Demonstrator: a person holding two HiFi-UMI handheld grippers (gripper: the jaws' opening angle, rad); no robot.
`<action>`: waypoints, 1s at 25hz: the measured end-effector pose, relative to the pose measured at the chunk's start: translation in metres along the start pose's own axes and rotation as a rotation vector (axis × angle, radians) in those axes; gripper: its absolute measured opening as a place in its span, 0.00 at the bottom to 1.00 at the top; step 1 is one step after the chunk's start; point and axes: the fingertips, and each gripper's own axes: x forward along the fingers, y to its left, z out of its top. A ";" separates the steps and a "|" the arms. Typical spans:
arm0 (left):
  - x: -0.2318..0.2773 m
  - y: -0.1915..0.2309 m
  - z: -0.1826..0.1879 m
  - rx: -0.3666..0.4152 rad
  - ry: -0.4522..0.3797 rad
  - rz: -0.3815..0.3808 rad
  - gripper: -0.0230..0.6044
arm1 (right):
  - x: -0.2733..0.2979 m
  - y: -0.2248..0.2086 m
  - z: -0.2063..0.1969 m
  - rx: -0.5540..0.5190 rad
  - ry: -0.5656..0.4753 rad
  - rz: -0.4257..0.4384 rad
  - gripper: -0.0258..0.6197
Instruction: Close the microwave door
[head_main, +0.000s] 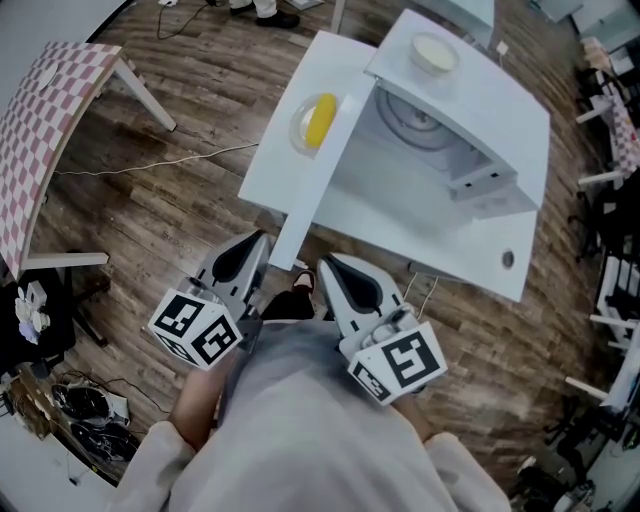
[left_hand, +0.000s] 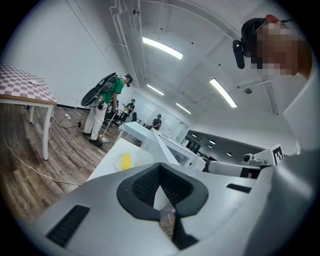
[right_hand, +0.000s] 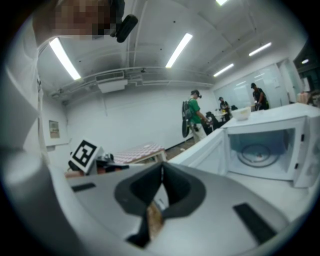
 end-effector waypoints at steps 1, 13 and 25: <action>0.000 -0.001 -0.001 -0.002 0.004 -0.001 0.06 | 0.000 0.000 -0.001 0.003 0.000 0.000 0.08; 0.012 -0.024 -0.013 -0.022 0.051 -0.073 0.06 | -0.010 -0.015 0.000 0.023 -0.009 -0.039 0.08; 0.023 -0.047 -0.030 -0.021 0.107 -0.144 0.06 | -0.028 -0.037 -0.002 0.058 -0.028 -0.113 0.08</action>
